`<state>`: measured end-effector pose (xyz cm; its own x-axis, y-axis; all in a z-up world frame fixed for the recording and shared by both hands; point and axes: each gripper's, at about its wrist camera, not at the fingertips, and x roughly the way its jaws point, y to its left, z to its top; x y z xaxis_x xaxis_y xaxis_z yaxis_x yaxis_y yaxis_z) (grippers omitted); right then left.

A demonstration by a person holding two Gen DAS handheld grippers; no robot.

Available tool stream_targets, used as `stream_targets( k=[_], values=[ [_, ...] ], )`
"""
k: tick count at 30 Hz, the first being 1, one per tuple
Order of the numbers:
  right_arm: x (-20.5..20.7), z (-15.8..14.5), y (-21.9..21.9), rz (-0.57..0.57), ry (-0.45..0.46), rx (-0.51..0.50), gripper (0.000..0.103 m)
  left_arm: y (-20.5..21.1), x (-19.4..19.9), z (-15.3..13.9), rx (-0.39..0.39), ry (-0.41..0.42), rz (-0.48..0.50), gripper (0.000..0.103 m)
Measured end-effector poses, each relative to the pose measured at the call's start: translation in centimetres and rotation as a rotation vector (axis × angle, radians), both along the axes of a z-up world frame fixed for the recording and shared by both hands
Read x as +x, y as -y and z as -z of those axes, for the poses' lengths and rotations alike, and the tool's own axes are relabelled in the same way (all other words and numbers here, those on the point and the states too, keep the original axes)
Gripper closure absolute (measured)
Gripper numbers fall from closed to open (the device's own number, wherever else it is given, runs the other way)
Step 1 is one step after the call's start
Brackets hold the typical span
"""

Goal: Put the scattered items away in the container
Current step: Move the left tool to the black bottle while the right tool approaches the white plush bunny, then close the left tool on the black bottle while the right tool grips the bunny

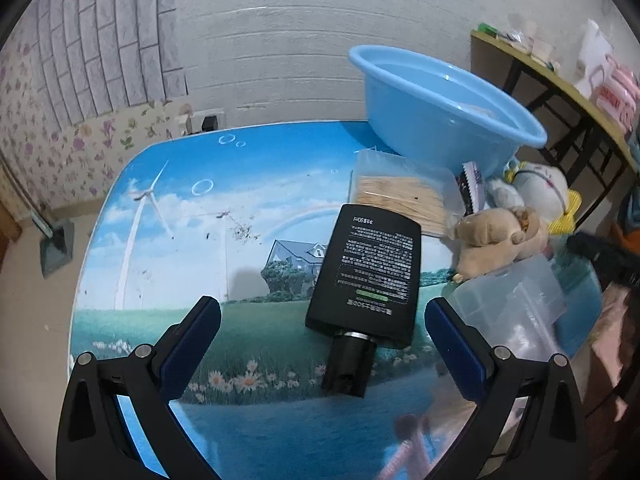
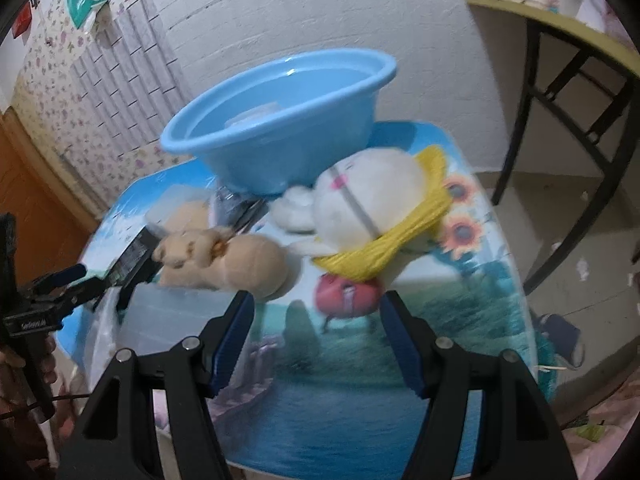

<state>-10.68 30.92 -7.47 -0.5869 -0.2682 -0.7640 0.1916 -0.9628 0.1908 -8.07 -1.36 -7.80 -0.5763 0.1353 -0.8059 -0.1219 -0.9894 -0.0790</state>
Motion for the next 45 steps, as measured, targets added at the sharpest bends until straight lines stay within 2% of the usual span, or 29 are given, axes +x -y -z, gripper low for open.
stream_targets(
  k=[6, 13, 18, 20, 21, 22, 29, 31, 35, 45],
  values=[
    [-0.9, -0.4, -1.6, 0.059, -0.013, -0.014, 0.038, 0.2, -1.0, 0.8, 0.008, 0.012, 0.005, 0.005],
    [-2.0, -0.1, -2.1, 0.084, -0.005, -0.049, 0.038, -0.8, -1.7, 0.6, 0.018, -0.019, 0.088, 0.021],
    [-3.0, 0.1, -1.8, 0.074, -0.003, -0.060, 0.034, -1.6, -2.4, 1.2, 0.028, -0.002, 0.129, 0.022],
    [-3.4, 0.3, -1.6, 0.065, 0.007, -0.071, 0.033, -1.9, -2.5, 1.6, 0.030, 0.012, 0.147, 0.033],
    [-3.6, 0.4, -1.5, 0.063, 0.010, -0.073, 0.033, -2.1, -2.5, 1.7, 0.033, 0.010, 0.154, 0.034],
    [-3.8, 0.6, -1.3, 0.063, 0.013, -0.071, 0.033, -2.3, -2.6, 1.7, 0.032, 0.008, 0.160, 0.040],
    [-5.2, 1.6, -1.4, 0.087, 0.035, -0.080, 0.035, -2.0, -2.6, 1.8, 0.034, 0.008, 0.148, 0.040],
    [-5.1, 1.5, -1.3, 0.071, 0.021, -0.073, 0.046, -1.7, -2.5, 1.7, 0.033, 0.013, 0.140, 0.040],
    [-4.5, 0.9, -1.4, 0.051, -0.002, -0.073, 0.053, -1.3, -2.2, 1.4, 0.024, 0.015, 0.115, 0.040],
    [-1.2, -1.2, -2.2, 0.044, -0.055, -0.079, 0.054, 0.7, 0.2, 0.2, 0.024, -0.007, 0.049, 0.041]
  ],
)
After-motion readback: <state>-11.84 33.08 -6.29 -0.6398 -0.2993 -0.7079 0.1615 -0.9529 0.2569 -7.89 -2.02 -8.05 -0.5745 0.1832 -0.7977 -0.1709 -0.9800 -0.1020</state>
